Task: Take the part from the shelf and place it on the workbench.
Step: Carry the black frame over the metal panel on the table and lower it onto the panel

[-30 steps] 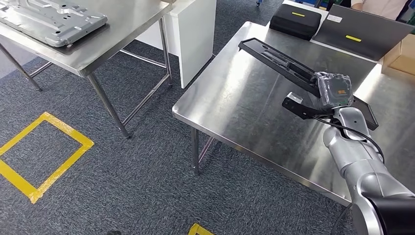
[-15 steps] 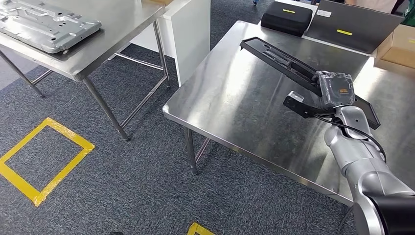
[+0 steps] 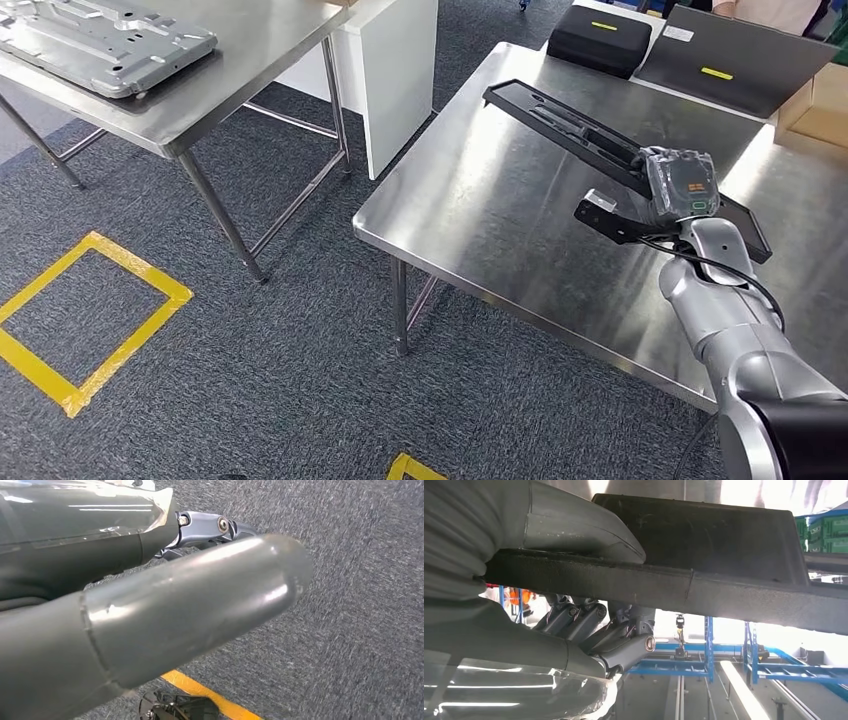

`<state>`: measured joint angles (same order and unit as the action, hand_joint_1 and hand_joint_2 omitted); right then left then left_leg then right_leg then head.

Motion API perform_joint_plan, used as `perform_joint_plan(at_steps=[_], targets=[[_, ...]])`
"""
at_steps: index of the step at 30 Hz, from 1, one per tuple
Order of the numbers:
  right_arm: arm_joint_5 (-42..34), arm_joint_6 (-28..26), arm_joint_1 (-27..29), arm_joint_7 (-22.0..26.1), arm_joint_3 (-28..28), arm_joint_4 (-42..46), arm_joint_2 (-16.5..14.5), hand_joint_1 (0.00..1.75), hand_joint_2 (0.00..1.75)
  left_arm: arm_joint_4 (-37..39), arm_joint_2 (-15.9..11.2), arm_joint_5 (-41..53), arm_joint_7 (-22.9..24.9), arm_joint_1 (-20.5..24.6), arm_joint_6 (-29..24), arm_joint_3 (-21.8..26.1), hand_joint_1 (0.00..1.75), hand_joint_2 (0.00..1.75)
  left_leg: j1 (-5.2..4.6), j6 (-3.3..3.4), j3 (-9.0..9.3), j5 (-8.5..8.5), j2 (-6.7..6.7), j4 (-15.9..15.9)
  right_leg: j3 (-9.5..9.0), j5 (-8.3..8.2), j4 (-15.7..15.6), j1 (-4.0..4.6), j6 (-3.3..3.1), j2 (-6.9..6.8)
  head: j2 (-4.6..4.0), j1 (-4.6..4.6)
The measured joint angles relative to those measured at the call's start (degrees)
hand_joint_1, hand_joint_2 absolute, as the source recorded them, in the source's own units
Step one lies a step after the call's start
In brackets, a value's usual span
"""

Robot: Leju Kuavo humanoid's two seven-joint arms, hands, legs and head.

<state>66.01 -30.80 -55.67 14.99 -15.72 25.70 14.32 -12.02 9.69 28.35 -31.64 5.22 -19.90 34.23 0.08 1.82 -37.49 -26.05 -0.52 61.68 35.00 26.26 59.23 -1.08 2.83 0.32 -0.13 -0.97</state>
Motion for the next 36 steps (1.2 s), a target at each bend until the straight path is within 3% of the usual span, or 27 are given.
perform_joint_plan(at_steps=[9,18,24,26,28,30,31,32,34,36], targets=[[0.2,0.0,0.0,-0.2,-0.3,0.0,0.0,1.73,1.75,0.0,0.0,0.0,-0.6,0.0,-0.1,0.0,0.0,0.0,-0.08,0.41,-0.07,0.07,0.01,0.0,-0.05,-0.29,-0.3,-0.04,0.47,0.0,0.0,-0.03],[-0.8,0.9,-0.3,0.1,-0.3,0.0,-0.5,1.73,1.75,0.0,0.0,0.1,-0.8,0.0,-0.6,0.0,0.0,0.0,0.03,0.45,-0.05,0.12,0.04,0.0,-0.01,-0.3,-0.2,0.1,0.49,0.0,0.0,-0.04],[-0.9,1.0,-0.7,0.1,-0.3,0.0,-0.8,1.73,1.75,0.0,0.0,0.1,-0.8,0.0,-0.6,0.0,0.0,0.0,-0.26,1.6,0.15,0.37,0.17,-0.5,0.08,-0.56,-0.5,-0.42,1.27,0.02,0.0,-0.06],[-1.0,1.0,-0.8,0.1,-0.3,0.0,-0.8,1.73,1.75,0.0,0.0,0.2,-0.8,0.0,-0.7,0.0,0.0,0.0,0.01,2.35,0.68,1.01,0.46,-1.7,1.27,0.94,1.9,-0.45,1.03,-0.06,0.0,0.02],[-0.9,0.9,-0.9,0.1,-0.3,0.0,-0.7,1.73,1.75,0.0,0.0,0.2,-0.8,0.0,-0.7,0.0,0.0,0.0,0.1,2.71,0.89,1.33,0.7,-2.2,4.38,3.93,8.5,-0.48,0.49,-0.13,0.0,0.1],[-0.8,0.9,-0.6,0.1,-0.3,-0.1,-0.6,1.73,1.75,0.0,0.1,0.3,-0.8,0.0,-0.7,0.0,0.0,0.0,0.06,2.72,0.88,1.34,0.92,-2.2,7.14,5.68,14.3,-0.45,0.62,-0.13,0.0,0.1],[-0.8,0.8,-0.4,0.1,-0.3,-0.2,-0.6,1.73,1.75,0.0,0.1,0.3,-0.7,0.0,-0.7,0.0,0.0,0.0,0.06,2.68,0.88,1.32,1.05,-2.2,7.28,5.39,14.6,-0.46,0.95,-0.18,0.0,0.11],[-0.7,0.8,-0.3,0.0,-0.3,-0.2,-0.6,1.73,1.75,0.0,0.1,0.3,-0.7,0.0,-0.7,0.0,0.0,0.0,0.09,2.59,0.89,1.28,1.18,-2.1,6.27,4.26,12.5,-0.58,1.39,-0.33,0.0,0.11],[-0.5,0.8,-0.3,0.0,-0.3,-0.2,-0.6,1.73,1.75,0.0,0.2,0.3,-0.7,0.0,-0.8,0.0,0.0,0.0,0.08,2.11,0.88,1.1,1.49,-1.9,2.51,1.35,4.8,-0.71,2.06,-1.31,0.0,0.13],[-0.3,0.7,-0.4,-0.2,-0.3,-0.2,-0.6,1.73,1.75,0.0,0.2,0.4,-0.6,0.0,-0.8,0.0,0.0,0.0,-0.18,1.34,0.85,0.93,1.8,-1.7,0.18,-0.21,0.1,-0.4,1.54,-1.74,0.0,0.02]])
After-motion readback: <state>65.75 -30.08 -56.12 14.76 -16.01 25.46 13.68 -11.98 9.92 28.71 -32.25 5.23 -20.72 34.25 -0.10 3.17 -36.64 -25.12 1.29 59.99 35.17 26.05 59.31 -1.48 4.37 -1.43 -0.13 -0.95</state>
